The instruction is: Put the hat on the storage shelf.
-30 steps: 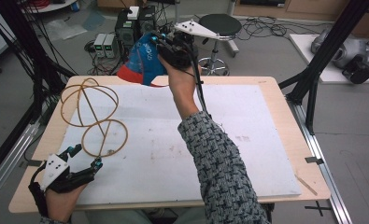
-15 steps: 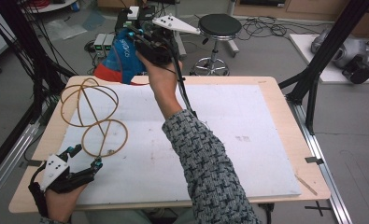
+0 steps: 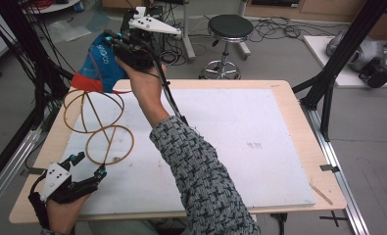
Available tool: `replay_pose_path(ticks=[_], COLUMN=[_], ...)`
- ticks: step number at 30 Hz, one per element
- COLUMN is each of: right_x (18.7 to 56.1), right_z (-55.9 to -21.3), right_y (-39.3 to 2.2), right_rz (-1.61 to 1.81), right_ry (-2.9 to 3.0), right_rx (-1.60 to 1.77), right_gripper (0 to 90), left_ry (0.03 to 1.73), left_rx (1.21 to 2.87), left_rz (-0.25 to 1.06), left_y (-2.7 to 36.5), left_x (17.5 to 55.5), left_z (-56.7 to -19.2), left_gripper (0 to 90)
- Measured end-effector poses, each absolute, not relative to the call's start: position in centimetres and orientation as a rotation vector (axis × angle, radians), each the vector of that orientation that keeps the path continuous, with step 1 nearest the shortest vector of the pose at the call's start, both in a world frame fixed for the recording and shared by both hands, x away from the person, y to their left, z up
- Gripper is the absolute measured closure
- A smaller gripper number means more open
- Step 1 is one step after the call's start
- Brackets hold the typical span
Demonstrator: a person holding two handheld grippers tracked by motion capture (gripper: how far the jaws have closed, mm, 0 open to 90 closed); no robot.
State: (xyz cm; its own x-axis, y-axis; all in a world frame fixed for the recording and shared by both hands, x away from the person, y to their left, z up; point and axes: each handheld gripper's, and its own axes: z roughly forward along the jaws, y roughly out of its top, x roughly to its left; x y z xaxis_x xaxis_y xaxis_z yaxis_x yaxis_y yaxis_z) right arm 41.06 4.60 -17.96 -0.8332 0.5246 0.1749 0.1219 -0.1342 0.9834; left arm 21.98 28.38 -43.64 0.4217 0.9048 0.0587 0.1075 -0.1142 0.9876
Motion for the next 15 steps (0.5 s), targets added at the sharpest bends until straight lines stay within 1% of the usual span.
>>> replay_pose_path(ticks=[8,15], right_x=[40.4,39.4], right_z=[-18.7,-20.2], right_y=[5.9,6.8], right_rz=[2.037,2.005], right_ry=[1.959,2.09], right_rx=[0.684,0.635], right_gripper=[88.8,88.7], left_ry=[0.929,0.93], left_rx=[1.543,1.545], left_rz=[0.877,0.877], left_y=[28.3,28.3], left_x=[22.0,22.0], left_z=[-43.7,-43.7], left_gripper=[20.5,20.5])
